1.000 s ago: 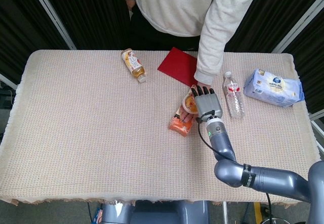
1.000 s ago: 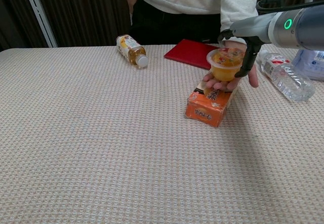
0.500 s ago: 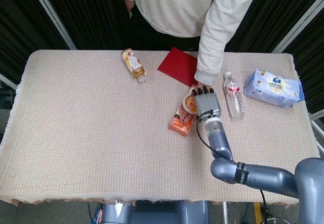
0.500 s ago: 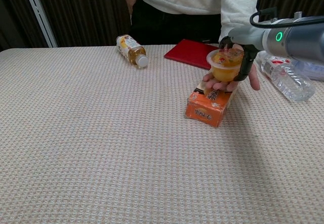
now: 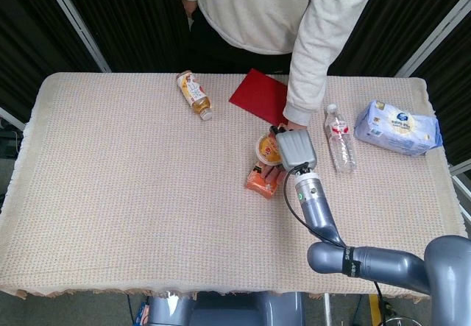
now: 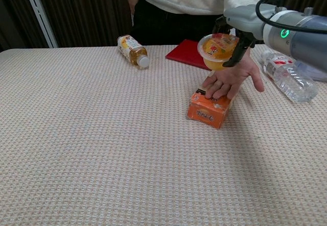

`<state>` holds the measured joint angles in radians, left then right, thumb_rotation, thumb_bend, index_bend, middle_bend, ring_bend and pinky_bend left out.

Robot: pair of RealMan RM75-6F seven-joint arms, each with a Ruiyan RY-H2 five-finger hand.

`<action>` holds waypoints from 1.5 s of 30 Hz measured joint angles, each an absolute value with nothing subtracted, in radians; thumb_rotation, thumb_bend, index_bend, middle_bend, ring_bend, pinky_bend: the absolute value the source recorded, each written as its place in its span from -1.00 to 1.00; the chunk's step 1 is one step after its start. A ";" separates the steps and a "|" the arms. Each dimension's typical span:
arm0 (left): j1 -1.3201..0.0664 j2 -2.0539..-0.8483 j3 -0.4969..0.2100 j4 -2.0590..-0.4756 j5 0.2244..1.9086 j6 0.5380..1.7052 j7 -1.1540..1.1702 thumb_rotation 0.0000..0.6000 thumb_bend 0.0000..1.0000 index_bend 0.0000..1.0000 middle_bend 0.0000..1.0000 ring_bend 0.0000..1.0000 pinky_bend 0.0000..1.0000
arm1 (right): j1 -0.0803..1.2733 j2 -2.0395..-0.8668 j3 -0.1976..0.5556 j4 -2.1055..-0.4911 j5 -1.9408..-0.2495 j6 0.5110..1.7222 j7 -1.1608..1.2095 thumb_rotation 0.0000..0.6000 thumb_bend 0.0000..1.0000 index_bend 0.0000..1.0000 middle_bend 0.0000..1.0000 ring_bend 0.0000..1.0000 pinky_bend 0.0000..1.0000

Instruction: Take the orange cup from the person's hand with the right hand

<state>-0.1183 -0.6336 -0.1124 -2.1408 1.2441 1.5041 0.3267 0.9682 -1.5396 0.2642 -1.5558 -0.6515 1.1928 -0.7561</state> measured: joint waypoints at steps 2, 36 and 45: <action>-0.118 -0.634 -0.112 -2.142 1.246 1.506 0.328 1.00 -0.69 -0.99 -1.00 -1.00 -1.00 | 0.951 -1.516 0.258 -1.599 -0.663 1.208 -0.752 1.00 -0.45 0.34 0.20 0.02 0.13; -0.092 -0.644 -0.099 -2.173 1.319 1.565 0.360 1.00 -0.70 -0.99 -1.00 -1.00 -1.00 | 0.485 -1.289 -0.089 -1.831 -1.070 1.256 -0.411 1.00 -0.73 -0.80 -1.00 -1.00 -0.94; -0.091 -0.644 -0.100 -2.171 1.323 1.568 0.351 1.00 -0.70 -1.00 -1.00 -1.00 -1.00 | 0.475 -1.277 -0.092 -1.813 -1.100 1.226 -0.425 1.00 -0.78 -0.94 -1.00 -1.00 -1.00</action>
<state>-0.0905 -0.6436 -0.0996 -2.1708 1.3234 1.5678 0.3511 0.4746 -1.2772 -0.0917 -1.8130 -1.0999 1.2260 -0.4252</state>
